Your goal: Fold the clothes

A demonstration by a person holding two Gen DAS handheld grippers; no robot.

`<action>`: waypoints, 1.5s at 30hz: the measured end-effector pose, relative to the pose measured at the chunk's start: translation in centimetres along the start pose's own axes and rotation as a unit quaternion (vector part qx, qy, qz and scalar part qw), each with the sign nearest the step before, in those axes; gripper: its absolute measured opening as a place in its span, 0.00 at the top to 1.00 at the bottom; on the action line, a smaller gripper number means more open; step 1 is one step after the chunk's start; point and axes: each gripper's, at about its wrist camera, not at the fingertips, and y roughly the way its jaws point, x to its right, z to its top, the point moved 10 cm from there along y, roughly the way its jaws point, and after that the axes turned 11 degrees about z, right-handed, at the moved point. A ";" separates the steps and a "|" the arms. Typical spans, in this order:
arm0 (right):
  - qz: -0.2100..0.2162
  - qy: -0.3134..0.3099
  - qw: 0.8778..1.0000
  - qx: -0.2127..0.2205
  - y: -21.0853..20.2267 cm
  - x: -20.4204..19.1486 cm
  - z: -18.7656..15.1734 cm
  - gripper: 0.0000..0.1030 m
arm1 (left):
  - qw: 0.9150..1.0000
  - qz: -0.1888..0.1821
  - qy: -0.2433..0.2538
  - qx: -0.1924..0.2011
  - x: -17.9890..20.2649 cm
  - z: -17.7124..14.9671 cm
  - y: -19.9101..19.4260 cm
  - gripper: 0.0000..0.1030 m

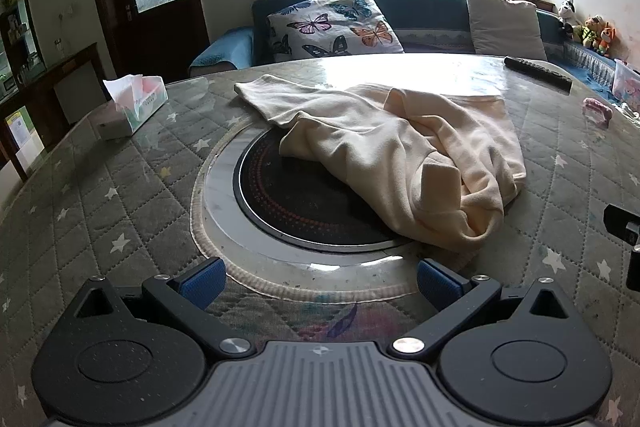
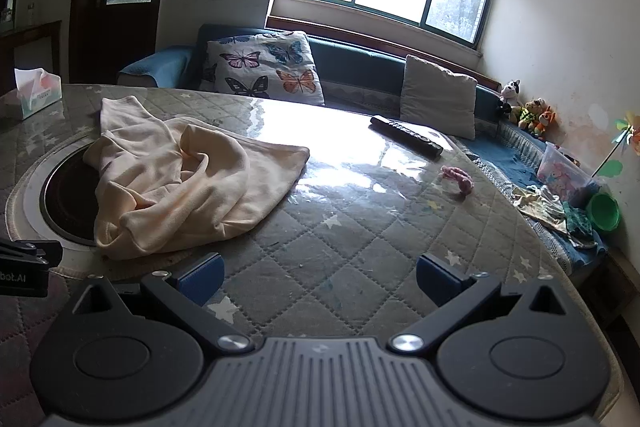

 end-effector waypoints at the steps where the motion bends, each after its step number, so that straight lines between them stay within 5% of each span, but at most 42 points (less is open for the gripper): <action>1: 0.001 0.001 1.000 -0.001 0.0 0.0 0.0 0.00 | 1.000 0.000 -0.001 0.000 0.0 0.0 0.0 0.00; 22: 0.049 0.015 0.999 -0.012 1.5 -1.3 -0.4 0.00 | 1.000 0.002 -0.004 0.004 -0.2 0.8 0.5 0.00; 33: 0.121 0.012 0.992 -0.021 4.3 -2.9 1.2 0.01 | 1.000 0.000 -0.006 0.004 -1.4 3.2 3.0 0.00; 41: 0.155 0.005 0.988 -0.030 7.2 -3.5 3.8 0.16 | 1.000 -0.021 -0.011 0.003 -1.7 6.6 5.3 0.02; 45: 0.174 0.014 0.984 -0.036 9.7 -3.5 5.6 0.26 | 0.999 -0.041 -0.022 -0.001 -1.6 8.8 6.7 0.12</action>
